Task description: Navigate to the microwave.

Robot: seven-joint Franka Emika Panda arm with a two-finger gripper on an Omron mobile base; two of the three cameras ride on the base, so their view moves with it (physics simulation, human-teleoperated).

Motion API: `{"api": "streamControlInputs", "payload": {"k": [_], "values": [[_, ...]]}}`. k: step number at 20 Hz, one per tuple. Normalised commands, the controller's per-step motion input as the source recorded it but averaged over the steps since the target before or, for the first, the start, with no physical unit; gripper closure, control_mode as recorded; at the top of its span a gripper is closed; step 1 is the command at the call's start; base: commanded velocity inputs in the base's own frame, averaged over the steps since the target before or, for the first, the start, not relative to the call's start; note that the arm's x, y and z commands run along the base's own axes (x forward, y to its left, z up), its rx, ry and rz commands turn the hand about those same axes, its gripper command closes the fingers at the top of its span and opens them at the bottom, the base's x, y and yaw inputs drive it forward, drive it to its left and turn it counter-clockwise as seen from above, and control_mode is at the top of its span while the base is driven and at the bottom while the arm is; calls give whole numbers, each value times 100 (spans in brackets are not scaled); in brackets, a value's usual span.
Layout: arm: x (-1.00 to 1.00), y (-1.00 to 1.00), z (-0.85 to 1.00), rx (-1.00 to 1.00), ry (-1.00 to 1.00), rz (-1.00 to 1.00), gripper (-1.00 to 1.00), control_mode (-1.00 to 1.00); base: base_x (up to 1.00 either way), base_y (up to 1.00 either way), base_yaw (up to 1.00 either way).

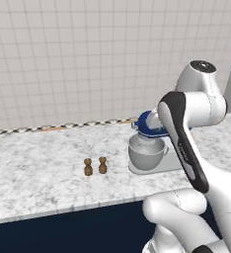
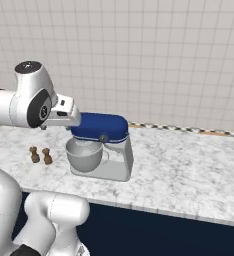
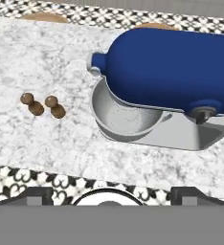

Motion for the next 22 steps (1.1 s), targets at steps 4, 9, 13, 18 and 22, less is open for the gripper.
{"api": "streamControlInputs", "payload": {"k": [4,9,13,18,22], "values": [[-100,-7,35,0,-31,0,-100,-100,0,0,0],[-20,-10,4,0,-4,0,-100,100,-77,-58,-5],[0,0,0,0,0,0,-100,100,-44,-55,-59],[0,0,0,0,0,0,-100,100,0,0,-100],[0,0,0,0,0,0,-100,100,0,0,-100]]}}
